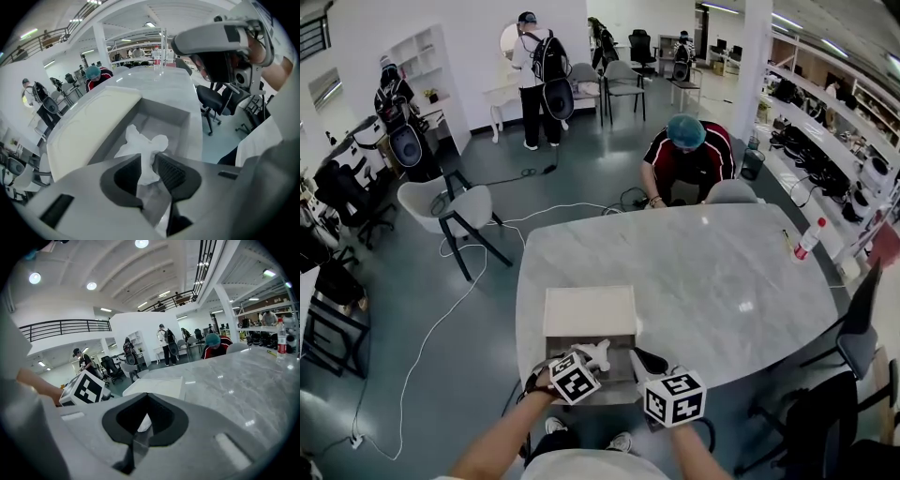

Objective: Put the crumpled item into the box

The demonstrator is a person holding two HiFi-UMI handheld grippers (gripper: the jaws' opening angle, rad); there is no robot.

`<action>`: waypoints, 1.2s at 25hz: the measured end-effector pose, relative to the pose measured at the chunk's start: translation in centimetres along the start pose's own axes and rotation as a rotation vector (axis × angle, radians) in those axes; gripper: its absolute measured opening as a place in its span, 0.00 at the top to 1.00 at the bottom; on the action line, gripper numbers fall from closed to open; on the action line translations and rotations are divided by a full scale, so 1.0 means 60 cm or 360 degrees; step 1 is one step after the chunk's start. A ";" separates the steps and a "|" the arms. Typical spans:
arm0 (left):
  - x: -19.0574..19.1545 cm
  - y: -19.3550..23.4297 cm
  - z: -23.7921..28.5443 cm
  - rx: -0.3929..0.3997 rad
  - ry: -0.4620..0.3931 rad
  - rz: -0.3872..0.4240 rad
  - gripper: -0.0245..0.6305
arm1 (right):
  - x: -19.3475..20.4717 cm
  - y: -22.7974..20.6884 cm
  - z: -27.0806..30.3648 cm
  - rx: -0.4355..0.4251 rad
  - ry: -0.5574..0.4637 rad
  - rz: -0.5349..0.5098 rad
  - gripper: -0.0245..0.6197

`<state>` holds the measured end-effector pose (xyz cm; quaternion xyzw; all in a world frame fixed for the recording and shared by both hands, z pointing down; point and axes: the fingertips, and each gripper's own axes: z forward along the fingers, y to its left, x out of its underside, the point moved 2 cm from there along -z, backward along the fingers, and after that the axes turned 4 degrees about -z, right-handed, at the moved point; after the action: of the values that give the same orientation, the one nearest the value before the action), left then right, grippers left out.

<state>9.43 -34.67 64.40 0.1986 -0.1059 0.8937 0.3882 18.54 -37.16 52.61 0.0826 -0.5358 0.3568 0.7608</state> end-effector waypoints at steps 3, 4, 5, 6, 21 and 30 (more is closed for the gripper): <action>-0.003 0.006 -0.016 -0.0053 -0.0050 -0.0034 0.83 | 0.001 0.005 0.000 -0.0009 -0.0002 0.0010 0.95; -0.005 0.008 -0.022 -0.0067 -0.0067 -0.0043 0.83 | 0.001 0.007 0.000 -0.0009 -0.0003 0.0012 0.95; -0.006 0.011 -0.028 -0.0078 -0.0087 -0.0057 0.83 | 0.000 0.009 0.001 -0.0010 -0.0005 0.0013 0.95; -0.007 0.013 -0.035 -0.0086 -0.0111 -0.0076 0.83 | -0.001 0.012 0.002 -0.0009 -0.0007 0.0014 0.95; -0.001 0.074 -0.230 -0.0109 -0.0863 -0.0620 0.87 | -0.049 0.113 0.033 0.0055 -0.0108 -0.0040 0.95; 0.016 0.096 -0.317 -0.0149 -0.1171 -0.0722 0.91 | -0.080 0.176 0.030 0.0109 -0.0180 -0.0098 0.95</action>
<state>-0.56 -31.42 47.54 0.5043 -0.2311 0.6496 0.5198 9.67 -32.52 46.43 0.1451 -0.5626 0.3463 0.7366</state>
